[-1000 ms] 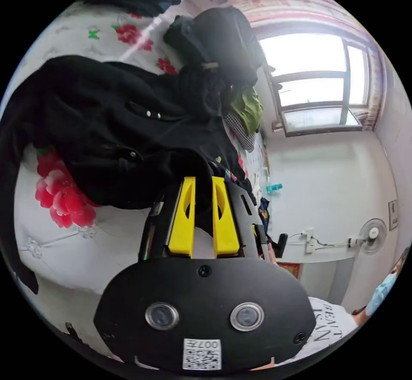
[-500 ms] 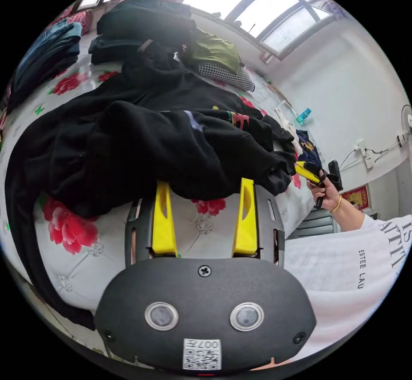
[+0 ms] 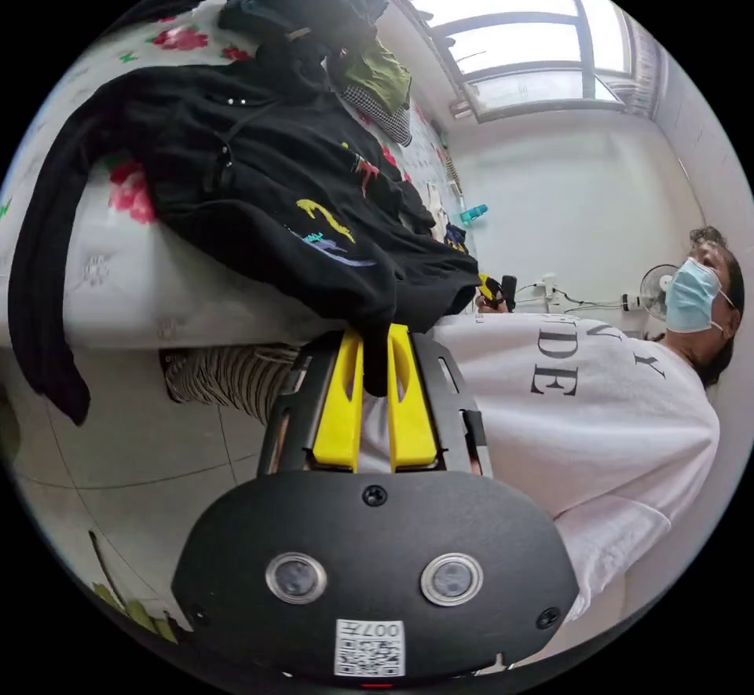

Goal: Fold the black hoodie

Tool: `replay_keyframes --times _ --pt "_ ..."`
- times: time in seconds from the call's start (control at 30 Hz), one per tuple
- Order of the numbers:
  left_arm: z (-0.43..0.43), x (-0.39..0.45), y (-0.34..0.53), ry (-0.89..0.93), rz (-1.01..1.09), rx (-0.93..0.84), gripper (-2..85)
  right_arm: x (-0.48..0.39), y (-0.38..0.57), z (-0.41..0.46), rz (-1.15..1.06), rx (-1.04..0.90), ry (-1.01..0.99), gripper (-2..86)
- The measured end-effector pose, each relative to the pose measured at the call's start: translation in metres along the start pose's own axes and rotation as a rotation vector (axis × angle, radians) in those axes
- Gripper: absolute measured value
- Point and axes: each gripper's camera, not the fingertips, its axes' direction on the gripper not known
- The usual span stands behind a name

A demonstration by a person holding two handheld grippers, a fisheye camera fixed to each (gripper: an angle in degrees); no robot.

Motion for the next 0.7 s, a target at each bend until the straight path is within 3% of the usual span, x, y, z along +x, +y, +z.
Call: replay_keyframes --times 0.17,0.27,0.37,0.5,0.6,0.7 --pt "0.016 -0.066 0.047 0.134 -0.349 0.117 4.9 0.047 -0.006 0.033 0.228 -0.205 0.044 -0.1" --pt "0.018 -0.089 0.007 0.173 -0.381 0.156 4.7 0.082 -0.049 0.055 0.334 -0.159 -0.062 -0.2" --pt "-0.012 -0.064 -0.083 0.064 -0.255 0.145 4.4 0.055 -0.131 0.075 0.242 -0.128 -0.025 -0.2" --pt "-0.109 0.061 -0.176 0.009 0.08 0.331 4.3 -0.078 -0.234 0.042 -0.144 0.117 -0.066 -0.2" --pt "-0.172 0.164 -0.17 -0.055 0.329 0.454 4.2 -0.176 -0.242 -0.003 -0.408 0.29 -0.121 -0.2" --pt "-0.2 0.222 -0.131 -0.12 0.491 0.481 4.3 -0.229 -0.212 -0.031 -0.583 0.327 -0.096 -0.2"
